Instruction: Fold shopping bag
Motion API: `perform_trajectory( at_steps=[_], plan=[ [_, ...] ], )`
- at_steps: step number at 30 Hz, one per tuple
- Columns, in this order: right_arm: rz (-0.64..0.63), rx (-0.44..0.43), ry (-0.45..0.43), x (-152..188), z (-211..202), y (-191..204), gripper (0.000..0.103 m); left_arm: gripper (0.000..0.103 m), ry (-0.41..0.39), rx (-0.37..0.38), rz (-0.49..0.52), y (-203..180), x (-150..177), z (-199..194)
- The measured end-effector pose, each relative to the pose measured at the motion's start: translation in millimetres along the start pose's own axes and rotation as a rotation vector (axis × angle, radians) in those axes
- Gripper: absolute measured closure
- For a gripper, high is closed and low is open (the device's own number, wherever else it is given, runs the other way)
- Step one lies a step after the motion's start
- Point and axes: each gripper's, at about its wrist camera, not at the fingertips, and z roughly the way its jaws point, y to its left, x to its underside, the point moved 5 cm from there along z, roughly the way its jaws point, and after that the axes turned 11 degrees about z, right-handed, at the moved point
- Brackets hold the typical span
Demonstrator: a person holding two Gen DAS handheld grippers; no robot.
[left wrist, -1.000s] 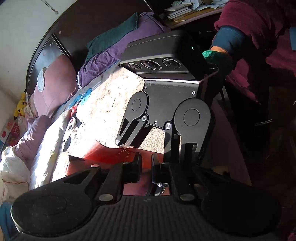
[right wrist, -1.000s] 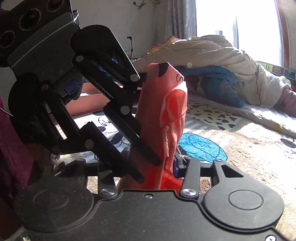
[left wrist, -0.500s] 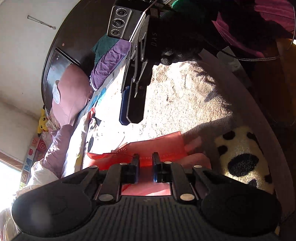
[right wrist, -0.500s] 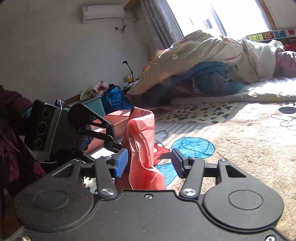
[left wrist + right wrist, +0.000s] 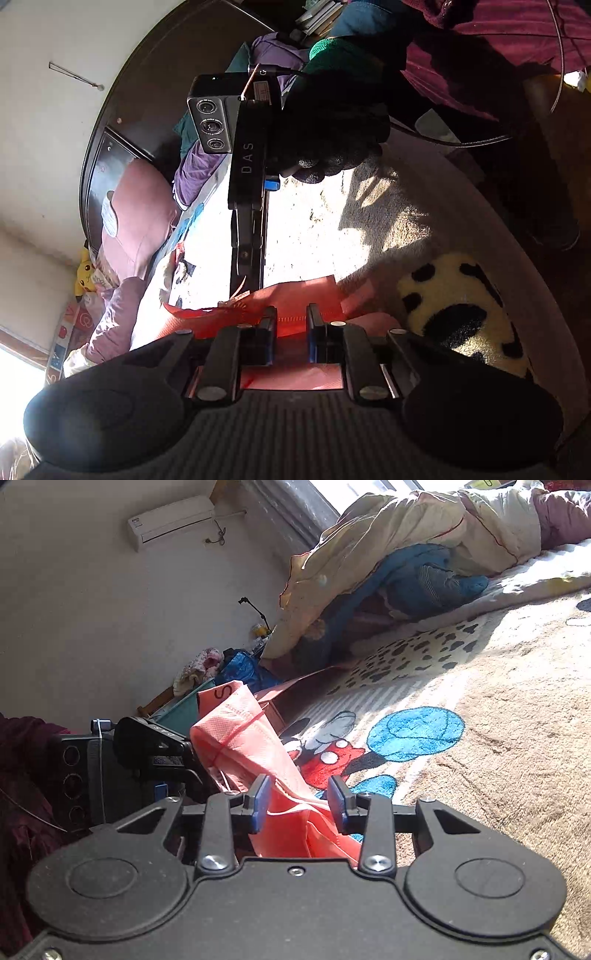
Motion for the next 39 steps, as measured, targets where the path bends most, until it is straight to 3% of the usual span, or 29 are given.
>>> perform_trajectory(
  at_steps=[2,6,11,14,15,16,22,23,24,30,33,37,39],
  plan=[
    [-0.024,-0.022,-0.009,-2,-13,-1,0.065,0.089,0.0,-0.006,0.003,-1,0,-2],
    [-0.051,-0.098,-0.072,-6,-18,14,0.05,0.089,0.013,-0.008,-0.031,1,4,-2],
    [-0.128,-0.059,0.011,10,10,25,0.049,0.089,0.01,-0.005,-0.036,2,6,-4],
    [-0.167,-0.045,-0.01,11,8,25,0.061,0.089,0.014,-0.007,-0.057,4,10,-5],
    [-0.17,-0.04,-0.016,10,6,24,0.074,0.089,0.014,-0.008,-0.069,5,11,-6],
    [-0.173,-0.033,-0.022,9,3,23,0.077,0.088,0.014,-0.011,-0.068,4,11,-6],
    [-0.258,0.039,-0.048,9,4,29,0.078,0.088,0.025,-0.014,-0.077,6,14,-4],
    [-0.262,0.039,-0.047,9,5,30,0.082,0.088,0.029,-0.015,-0.08,7,14,-4],
    [-0.239,0.027,-0.043,8,6,30,0.095,0.088,0.038,-0.015,-0.074,7,14,-3],
    [-0.063,-0.013,-0.056,1,11,17,0.094,0.089,0.103,-0.03,0.051,0,11,5],
    [-0.059,-0.014,-0.045,-2,15,21,0.094,0.089,0.106,-0.026,0.131,-8,6,7],
    [-0.112,-0.071,0.024,2,27,40,0.095,0.089,0.044,0.038,0.237,-30,-7,3],
    [-0.119,-0.066,0.039,6,32,42,0.095,0.089,0.032,0.071,0.156,-28,-4,4]
  ],
)
